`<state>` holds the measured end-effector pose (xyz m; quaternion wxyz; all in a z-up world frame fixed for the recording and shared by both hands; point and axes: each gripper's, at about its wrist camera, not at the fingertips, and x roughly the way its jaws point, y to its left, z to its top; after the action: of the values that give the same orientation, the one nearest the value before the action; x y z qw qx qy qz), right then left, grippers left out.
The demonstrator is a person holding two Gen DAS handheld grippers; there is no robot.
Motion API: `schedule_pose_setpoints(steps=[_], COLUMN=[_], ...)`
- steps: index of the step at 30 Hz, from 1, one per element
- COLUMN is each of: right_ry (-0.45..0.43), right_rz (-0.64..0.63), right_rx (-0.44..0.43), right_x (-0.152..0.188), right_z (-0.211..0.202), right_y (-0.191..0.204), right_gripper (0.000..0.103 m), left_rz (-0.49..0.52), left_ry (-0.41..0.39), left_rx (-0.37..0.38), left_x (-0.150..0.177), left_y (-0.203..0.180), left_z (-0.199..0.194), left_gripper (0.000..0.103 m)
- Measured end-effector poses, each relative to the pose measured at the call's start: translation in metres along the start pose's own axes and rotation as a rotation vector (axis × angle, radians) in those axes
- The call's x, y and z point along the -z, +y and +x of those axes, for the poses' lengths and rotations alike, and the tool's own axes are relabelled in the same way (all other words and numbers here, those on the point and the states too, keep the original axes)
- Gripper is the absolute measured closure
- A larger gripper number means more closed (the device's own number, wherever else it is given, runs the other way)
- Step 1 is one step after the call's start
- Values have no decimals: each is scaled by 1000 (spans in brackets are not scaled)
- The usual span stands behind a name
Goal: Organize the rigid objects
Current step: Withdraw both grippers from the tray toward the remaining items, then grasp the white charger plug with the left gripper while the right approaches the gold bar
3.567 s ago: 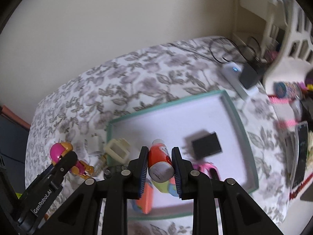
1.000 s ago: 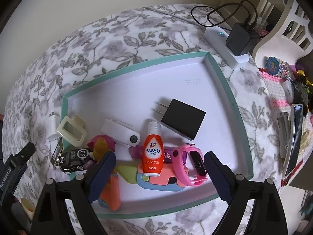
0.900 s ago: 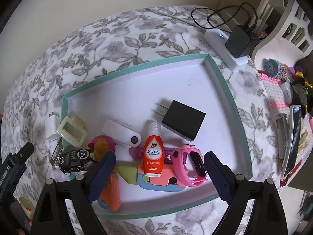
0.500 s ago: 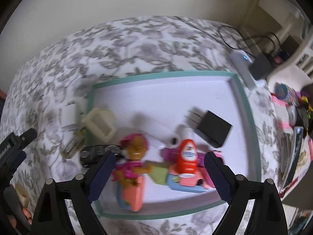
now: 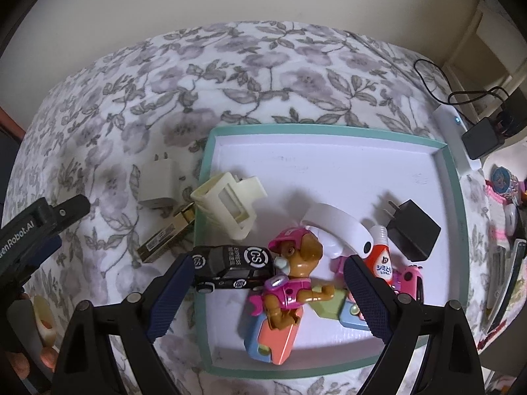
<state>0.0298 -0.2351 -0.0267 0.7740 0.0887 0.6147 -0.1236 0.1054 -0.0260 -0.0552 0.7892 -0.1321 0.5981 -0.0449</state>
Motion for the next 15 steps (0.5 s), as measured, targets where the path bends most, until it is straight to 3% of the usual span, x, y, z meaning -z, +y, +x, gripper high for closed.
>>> schedule_pose_setpoints(steps=[15], right_ry=[-8], right_rz=[99], right_rx=[12], right_x=[-39], right_z=[19], right_y=[-19], right_gripper=[9], left_rz=[213], left_ry=[7], left_rx=[18], left_x=[-18], left_y=[-69], left_z=[47], left_gripper=[15])
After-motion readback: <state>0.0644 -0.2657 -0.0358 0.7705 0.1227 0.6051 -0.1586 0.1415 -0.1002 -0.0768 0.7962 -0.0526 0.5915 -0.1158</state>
